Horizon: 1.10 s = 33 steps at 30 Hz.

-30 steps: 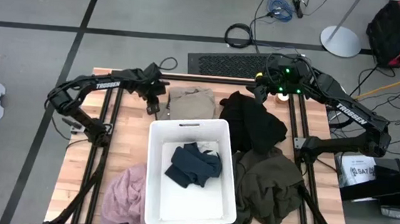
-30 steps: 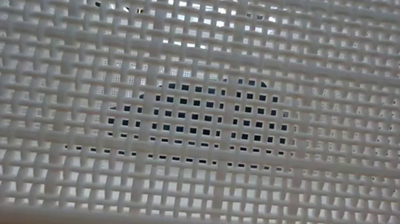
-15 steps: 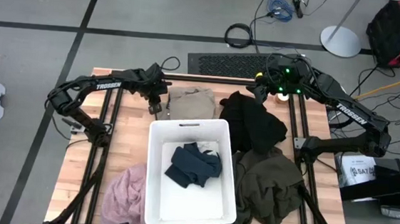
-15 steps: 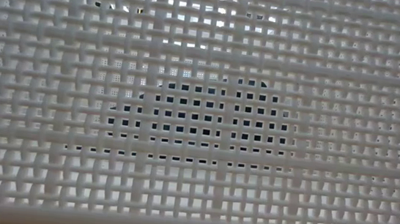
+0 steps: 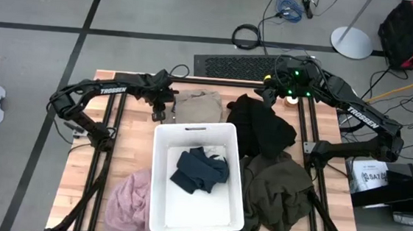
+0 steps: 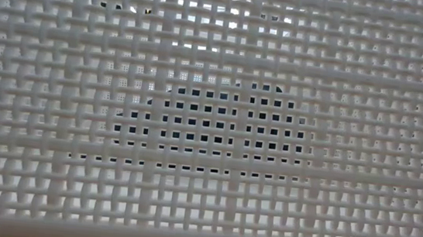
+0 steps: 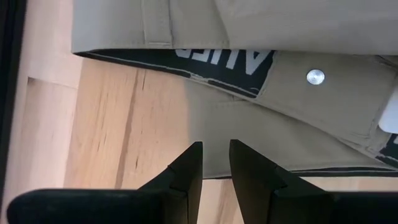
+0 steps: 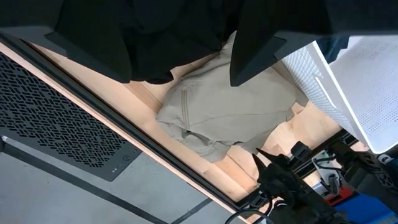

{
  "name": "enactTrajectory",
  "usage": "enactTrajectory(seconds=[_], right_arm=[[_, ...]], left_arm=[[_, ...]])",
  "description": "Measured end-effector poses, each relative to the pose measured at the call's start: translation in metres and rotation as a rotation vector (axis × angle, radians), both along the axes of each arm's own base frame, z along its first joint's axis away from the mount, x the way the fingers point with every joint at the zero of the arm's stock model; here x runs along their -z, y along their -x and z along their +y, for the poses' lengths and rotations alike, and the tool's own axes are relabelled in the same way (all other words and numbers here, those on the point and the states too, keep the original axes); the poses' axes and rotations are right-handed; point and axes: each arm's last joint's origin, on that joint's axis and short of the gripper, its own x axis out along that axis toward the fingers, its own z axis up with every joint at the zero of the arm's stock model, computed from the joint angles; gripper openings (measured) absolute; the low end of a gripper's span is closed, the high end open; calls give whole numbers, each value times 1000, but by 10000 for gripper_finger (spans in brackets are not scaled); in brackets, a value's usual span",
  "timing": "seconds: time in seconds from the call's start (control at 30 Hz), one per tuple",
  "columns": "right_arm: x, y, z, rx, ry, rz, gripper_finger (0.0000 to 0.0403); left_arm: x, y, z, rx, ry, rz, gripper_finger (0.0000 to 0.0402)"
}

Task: Sort clothes
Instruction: Put the brown shorts into the white laundry bin

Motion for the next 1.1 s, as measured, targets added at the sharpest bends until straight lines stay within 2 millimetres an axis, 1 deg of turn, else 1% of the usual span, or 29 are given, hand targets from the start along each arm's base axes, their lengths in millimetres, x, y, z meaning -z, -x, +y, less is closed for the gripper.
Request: enactTrajectory(seconds=[0.2, 0.33, 0.57, 0.73, 0.83, 0.9, 0.97, 1.07, 1.1], right_arm=[[0, 0, 0, -1, 0, 0, 263], [0, 0, 0, -1, 0, 1, 263], [0, 0, 0, -5, 5, 3, 263], [0, 0, 0, -8, 8, 5, 263], [0, 0, 0, -14, 16, 9, 263], [0, 0, 0, -16, 18, 10, 263], [0, 0, 0, -16, 18, 10, 263], [0, 0, 0, -16, 18, 10, 263], [0, 0, 0, -16, 18, 10, 263]], left_arm=[[0, 0, 0, 3, -9, 7, 90], [-1, -4, 3, 31, -64, -13, 90], [-1, -7, -2, 16, -44, -18, 89], [-11, -14, -1, -33, -69, -38, 89], [-15, -14, 0, -84, -81, -19, 89], [-16, -14, 0, -86, -85, -12, 87], [-16, -13, -1, -69, -76, 8, 72], [-16, -12, -2, -63, -68, 21, 19], [-15, -11, -2, -61, -63, 25, 11]])
